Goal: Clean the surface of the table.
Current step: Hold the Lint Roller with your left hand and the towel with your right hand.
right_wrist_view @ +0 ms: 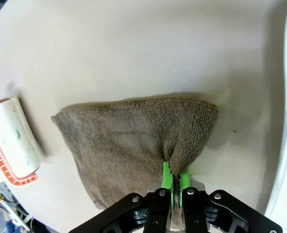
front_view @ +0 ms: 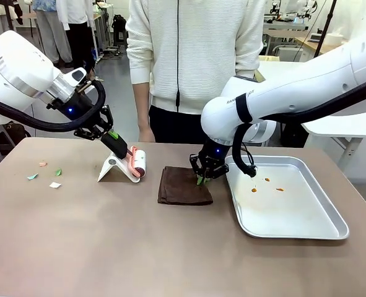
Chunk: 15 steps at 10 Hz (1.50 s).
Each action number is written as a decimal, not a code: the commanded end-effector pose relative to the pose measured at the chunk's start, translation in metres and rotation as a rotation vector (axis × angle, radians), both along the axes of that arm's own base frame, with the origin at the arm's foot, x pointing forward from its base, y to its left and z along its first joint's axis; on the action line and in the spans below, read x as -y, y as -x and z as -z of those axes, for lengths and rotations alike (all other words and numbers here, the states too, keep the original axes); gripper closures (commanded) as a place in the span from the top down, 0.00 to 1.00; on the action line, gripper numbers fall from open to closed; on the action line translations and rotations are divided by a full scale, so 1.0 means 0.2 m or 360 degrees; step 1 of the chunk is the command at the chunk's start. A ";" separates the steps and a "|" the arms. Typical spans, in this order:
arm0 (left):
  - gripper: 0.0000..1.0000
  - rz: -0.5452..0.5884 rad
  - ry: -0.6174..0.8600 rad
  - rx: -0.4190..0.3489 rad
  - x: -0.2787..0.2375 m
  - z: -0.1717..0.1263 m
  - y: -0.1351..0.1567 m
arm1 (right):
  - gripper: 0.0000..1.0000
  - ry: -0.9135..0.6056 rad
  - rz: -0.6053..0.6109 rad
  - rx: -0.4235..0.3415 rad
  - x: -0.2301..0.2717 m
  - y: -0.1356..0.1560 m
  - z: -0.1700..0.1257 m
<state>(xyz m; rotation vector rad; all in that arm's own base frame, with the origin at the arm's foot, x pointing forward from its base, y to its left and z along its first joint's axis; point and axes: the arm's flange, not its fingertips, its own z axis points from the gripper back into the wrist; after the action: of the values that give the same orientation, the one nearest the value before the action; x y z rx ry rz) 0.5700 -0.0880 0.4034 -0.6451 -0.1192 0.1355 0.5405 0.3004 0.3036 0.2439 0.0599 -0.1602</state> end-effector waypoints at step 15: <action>0.00 0.0494 0.1122 -0.0085 -0.74 -0.31 0.61 | 0.00 -0.1980 0.0157 0.0237 0.66 0.64 -0.48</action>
<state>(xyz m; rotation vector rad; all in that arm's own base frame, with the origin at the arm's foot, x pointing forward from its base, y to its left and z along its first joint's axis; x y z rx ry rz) 0.4590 0.0431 0.4709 -1.2852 0.0925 -0.0934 0.4514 0.1738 0.3949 1.4674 0.0970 -0.1850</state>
